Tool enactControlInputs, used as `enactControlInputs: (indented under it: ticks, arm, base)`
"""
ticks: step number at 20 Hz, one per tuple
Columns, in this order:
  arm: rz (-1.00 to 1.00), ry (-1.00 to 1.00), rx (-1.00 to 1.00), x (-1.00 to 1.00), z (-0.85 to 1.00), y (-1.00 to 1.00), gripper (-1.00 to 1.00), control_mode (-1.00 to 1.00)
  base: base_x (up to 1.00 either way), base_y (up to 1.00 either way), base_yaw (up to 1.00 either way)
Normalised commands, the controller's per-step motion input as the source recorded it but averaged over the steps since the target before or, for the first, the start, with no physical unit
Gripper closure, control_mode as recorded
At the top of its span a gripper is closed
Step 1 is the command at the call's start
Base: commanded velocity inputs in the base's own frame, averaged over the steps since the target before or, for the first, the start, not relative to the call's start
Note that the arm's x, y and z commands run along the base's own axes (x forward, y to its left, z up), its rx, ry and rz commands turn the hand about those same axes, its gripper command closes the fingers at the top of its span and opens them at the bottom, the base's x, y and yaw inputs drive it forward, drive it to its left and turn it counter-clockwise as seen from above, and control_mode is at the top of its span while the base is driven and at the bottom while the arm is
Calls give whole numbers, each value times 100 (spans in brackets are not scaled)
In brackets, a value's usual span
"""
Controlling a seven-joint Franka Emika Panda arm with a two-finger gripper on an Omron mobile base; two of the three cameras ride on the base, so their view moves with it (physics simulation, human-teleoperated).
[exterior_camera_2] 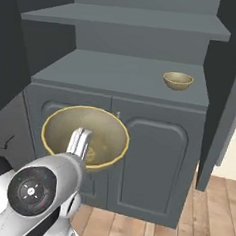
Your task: Take the smaller bowl and place it next to the appetizer plate on the dining counter , and place the larger bowl next to the plate with cooked food.
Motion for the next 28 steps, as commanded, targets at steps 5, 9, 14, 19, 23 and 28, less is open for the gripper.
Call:
enactControlInputs:
  ticks: [5,9,14,19,23,28]
  arm:
    - [0,0,0,0,0,0,100,100]
    - [0,0,0,0,0,0,100,100]
    - [0,0,0,0,0,0,100,100]
    - [0,0,0,0,0,0,100,100]
    - [0,0,0,0,0,0,100,100]
    - [0,0,0,0,0,0,100,100]
  base:
    - [-47,21,-81]
    - [0,0,-100]
    - [0,0,-100]
    - [0,-54,-89]
    - [0,-6,-100]
    - [0,0,-100]
